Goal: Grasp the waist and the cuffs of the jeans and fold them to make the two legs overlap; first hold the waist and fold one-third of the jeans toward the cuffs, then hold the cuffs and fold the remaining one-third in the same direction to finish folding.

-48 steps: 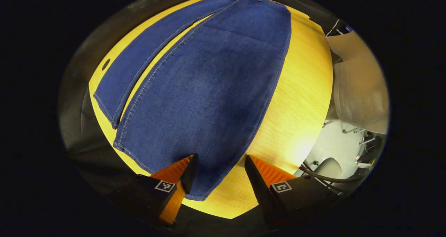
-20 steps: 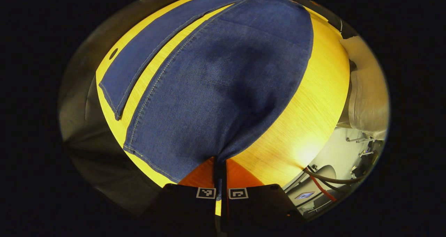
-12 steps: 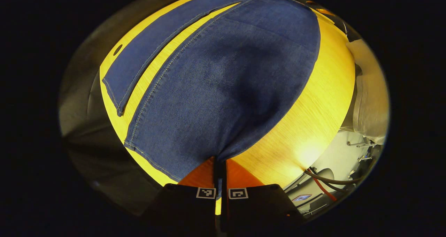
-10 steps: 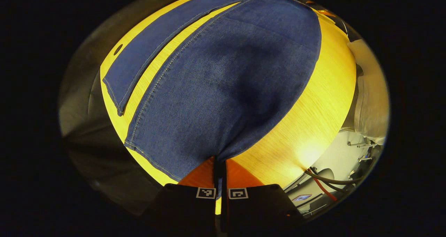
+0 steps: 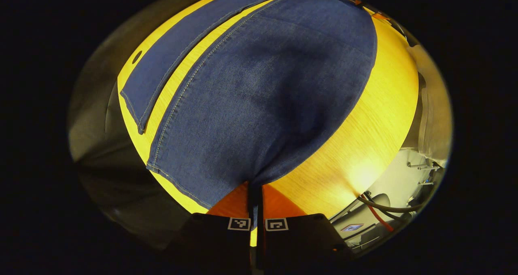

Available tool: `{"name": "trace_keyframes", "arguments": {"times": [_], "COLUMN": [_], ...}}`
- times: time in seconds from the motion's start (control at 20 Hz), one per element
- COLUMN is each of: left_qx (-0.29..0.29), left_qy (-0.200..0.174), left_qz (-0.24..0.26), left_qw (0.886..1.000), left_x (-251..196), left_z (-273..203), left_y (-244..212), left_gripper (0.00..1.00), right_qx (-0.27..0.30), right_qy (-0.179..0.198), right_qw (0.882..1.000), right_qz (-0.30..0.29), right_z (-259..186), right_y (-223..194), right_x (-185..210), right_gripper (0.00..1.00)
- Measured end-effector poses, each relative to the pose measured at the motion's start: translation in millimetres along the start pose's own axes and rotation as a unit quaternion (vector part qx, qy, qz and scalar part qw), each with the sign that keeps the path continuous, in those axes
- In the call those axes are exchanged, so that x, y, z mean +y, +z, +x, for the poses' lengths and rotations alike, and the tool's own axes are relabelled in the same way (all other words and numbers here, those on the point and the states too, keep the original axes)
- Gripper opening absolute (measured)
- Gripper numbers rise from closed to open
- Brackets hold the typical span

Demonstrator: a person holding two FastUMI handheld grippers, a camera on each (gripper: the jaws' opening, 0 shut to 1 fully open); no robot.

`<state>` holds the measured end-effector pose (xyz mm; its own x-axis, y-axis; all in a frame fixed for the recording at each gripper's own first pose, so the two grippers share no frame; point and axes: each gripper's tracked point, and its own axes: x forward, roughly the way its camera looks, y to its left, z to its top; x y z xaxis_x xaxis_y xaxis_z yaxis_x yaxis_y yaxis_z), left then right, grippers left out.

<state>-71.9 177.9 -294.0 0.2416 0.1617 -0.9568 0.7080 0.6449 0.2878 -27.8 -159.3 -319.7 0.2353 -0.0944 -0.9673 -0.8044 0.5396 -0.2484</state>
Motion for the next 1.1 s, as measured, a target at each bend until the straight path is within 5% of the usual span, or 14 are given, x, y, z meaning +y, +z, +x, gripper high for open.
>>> {"name": "trace_keyframes", "arguments": {"times": [0.2, 0.25, 0.3, 0.5, 0.65, 0.7, 0.75, 0.95, 1.1], "left_qx": [0.007, 0.009, 0.010, 0.019, 0.018, 0.016, 0.015, 0.014, 0.026], "left_qy": [0.000, 0.000, 0.000, 0.001, -0.002, -0.004, -0.007, -0.014, -0.032], "left_qz": [-0.004, -0.007, -0.009, -0.011, -0.022, -0.028, -0.035, -0.044, -0.051], "left_qw": [1.000, 1.000, 1.000, 1.000, 1.000, 0.999, 0.999, 0.999, 0.998], "left_x": [0, 0, 0, 0, -1, -1, -1, 1, 1], "left_z": [0, 0, 0, 0, 0, 1, 1, 1, -2], "left_y": [0, 0, 0, 0, 1, 1, 1, 2, 1], "left_gripper": [0.00, 0.00, 0.00, 0.00, 0.00, 0.00, 0.00, 0.00, 0.00], "right_qx": [0.007, 0.012, 0.014, 0.030, 0.034, 0.032, 0.032, 0.022, 0.032], "right_qy": [0.037, 0.039, 0.038, 0.037, 0.033, 0.031, 0.027, 0.022, 0.012], "right_qw": [0.999, 0.999, 0.999, 0.999, 0.999, 0.999, 0.999, 0.998, 0.995], "right_qz": [-0.002, -0.001, 0.000, 0.003, 0.006, 0.005, 0.006, 0.054, 0.096], "right_z": [2, 3, 4, 6, 9, 9, 8, 8, 5], "right_y": [3, 2, 2, 3, 8, 12, 12, 13, 12], "right_x": [6, 5, 5, 1, -14, -19, -22, -27, -26], "right_gripper": [0.91, 0.82, 0.89, 0.82, 0.53, 0.51, 0.34, 0.05, 0.03]}}
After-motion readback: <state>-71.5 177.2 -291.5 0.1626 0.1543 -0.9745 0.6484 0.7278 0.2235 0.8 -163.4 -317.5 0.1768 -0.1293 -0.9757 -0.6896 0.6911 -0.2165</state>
